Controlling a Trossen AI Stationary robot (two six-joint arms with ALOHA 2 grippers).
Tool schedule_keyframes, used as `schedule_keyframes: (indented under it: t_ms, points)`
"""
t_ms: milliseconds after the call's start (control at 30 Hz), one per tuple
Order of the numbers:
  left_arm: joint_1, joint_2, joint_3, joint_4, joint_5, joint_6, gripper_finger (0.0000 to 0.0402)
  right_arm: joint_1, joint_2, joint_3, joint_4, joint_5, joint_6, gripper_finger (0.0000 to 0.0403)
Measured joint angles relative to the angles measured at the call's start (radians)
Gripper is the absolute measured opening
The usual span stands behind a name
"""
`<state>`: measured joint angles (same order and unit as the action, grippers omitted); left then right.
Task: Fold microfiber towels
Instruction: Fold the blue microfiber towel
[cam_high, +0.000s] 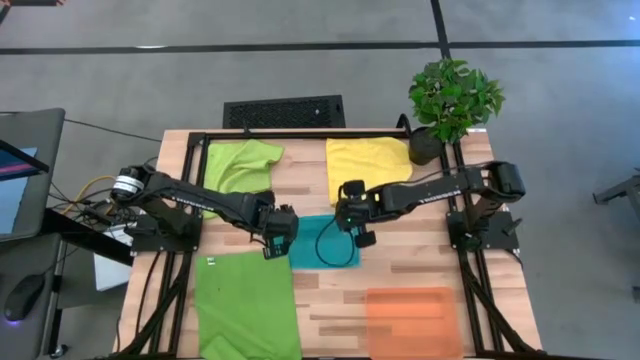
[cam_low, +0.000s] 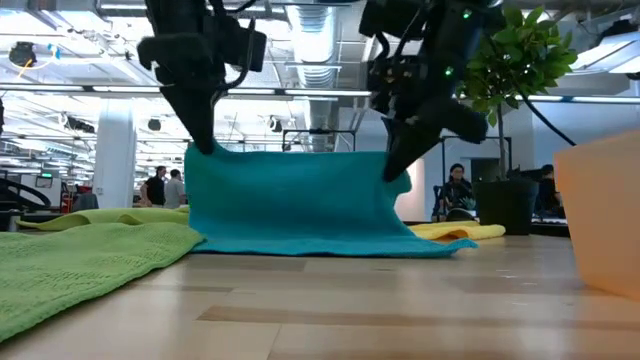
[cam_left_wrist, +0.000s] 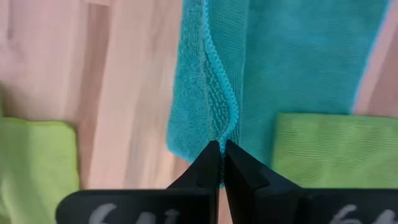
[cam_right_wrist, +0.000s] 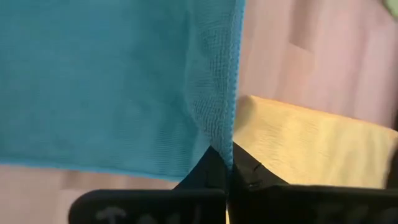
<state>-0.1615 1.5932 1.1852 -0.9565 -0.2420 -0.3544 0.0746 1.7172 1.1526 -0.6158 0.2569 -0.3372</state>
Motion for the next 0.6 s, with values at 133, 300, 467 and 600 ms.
schedule_keyframes:
  t_ms: [133, 300, 467, 600]
  points:
    - [-0.039, 0.017, 0.001, -0.001, 0.013, -0.041, 0.0000, 0.047, 0.002, 0.000, -0.008, -0.008, 0.033, 0.0007]
    - [-0.082, 0.081, 0.001, 0.005, 0.036, -0.075, 0.0000, 0.086, 0.002, 0.000, -0.020, -0.011, 0.077, 0.0011]
    - [-0.117, 0.144, 0.001, 0.036, 0.032, -0.130, 0.0000, 0.117, 0.003, 0.000, -0.018, -0.029, 0.085, 0.0009]
    - [-0.149, 0.163, 0.001, 0.044, 0.048, -0.156, 0.0000, 0.140, 0.003, 0.000, -0.016, -0.057, 0.111, 0.0011]
